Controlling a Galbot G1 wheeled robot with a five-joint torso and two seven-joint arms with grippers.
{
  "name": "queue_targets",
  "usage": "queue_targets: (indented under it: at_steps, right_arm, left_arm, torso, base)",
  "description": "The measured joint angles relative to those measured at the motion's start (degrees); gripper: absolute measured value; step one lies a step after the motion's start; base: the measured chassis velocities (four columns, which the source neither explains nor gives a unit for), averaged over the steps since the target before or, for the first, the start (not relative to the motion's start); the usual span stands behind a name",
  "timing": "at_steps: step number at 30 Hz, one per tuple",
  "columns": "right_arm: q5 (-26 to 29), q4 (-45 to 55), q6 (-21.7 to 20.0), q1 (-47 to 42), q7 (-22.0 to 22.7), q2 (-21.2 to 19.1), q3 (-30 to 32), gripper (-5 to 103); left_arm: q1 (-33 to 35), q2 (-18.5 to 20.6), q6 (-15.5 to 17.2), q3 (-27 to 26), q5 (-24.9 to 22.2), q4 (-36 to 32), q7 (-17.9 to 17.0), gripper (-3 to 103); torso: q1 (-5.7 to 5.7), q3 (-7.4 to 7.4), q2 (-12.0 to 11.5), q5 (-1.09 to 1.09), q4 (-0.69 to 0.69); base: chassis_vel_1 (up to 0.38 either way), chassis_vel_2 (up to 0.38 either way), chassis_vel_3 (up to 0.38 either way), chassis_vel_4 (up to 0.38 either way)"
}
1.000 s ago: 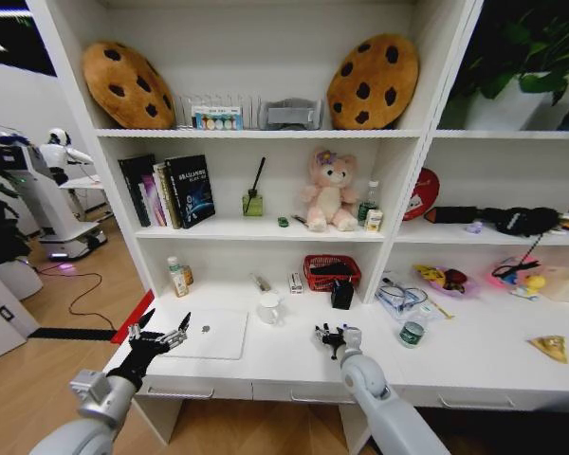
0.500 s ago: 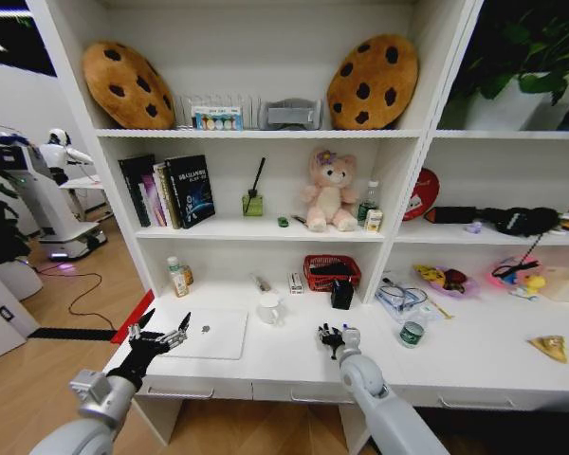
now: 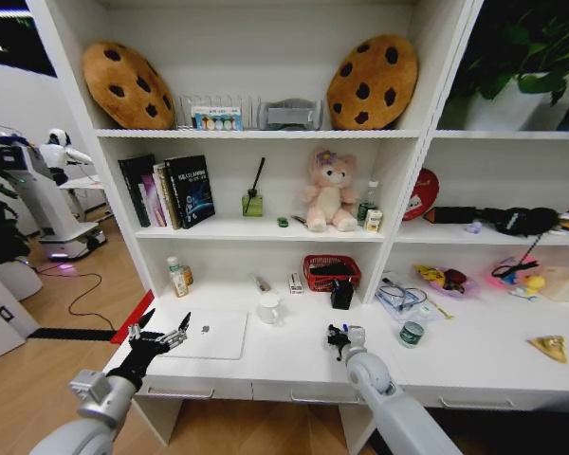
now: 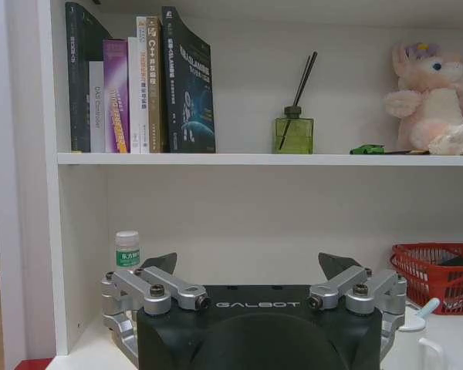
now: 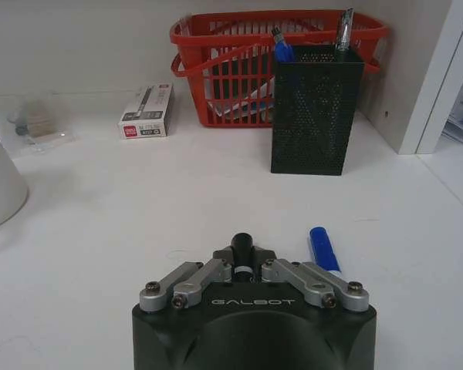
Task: Organize the objects on the table.
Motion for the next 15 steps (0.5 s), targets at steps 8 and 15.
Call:
queue_targets:
  at_steps: [8,15]
  right_arm:
    - [-6.57,0.99,10.55,3.25,-6.74,-0.43,1.65,12]
    - [-13.20,-7.67,19.88,12.93,-10.77,-1.95,2.83,12]
  left_arm:
    - [0.00,0.00,0.01,0.00,0.00,0.00,0.00,100]
    - [0.00,0.00,0.01,0.00,0.00,0.00,0.00,100]
  torso:
    - [0.01,0.01,-0.01,0.02,0.01]
    - [0.01,0.01,-0.01,0.02,0.00]
  base:
    - [0.000,0.000,0.000,0.000]
    - [0.000,0.000,0.000,0.000]
